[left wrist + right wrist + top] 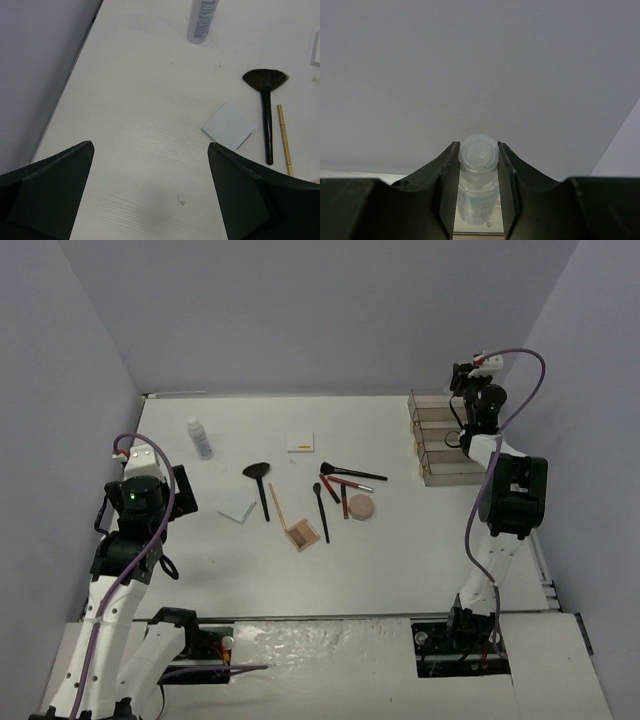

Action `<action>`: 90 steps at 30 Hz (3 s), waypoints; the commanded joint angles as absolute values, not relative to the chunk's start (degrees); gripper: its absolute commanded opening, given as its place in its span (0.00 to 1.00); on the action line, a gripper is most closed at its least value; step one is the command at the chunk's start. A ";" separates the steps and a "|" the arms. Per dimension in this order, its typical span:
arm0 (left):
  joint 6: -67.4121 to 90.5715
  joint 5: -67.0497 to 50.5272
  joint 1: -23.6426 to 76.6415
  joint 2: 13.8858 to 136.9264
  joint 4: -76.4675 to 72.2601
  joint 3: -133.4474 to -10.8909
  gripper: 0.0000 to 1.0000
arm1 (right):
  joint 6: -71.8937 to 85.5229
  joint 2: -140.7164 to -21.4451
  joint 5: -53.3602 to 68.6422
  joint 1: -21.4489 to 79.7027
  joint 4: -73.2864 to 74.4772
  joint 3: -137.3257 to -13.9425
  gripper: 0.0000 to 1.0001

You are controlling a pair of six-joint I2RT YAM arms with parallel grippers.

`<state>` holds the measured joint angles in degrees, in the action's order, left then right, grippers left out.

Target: Organize the makeup

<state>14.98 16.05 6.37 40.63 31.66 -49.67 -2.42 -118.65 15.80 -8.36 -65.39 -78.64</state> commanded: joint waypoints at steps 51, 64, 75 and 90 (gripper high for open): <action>13.97 14.27 4.31 41.63 28.58 -50.55 0.97 | -6.35 -135.80 14.17 -10.32 -57.15 -99.39 0.36; 14.27 13.68 4.31 40.05 28.47 -50.16 0.97 | -1.80 -124.55 15.89 -10.43 -55.40 -94.07 0.71; 17.75 9.19 4.31 40.35 24.66 -48.63 0.97 | 13.75 -88.29 17.18 -6.40 -44.40 -66.57 0.99; 17.61 16.87 4.11 66.12 -7.46 -48.82 0.97 | 11.40 -57.84 11.56 9.42 -30.52 -45.72 1.00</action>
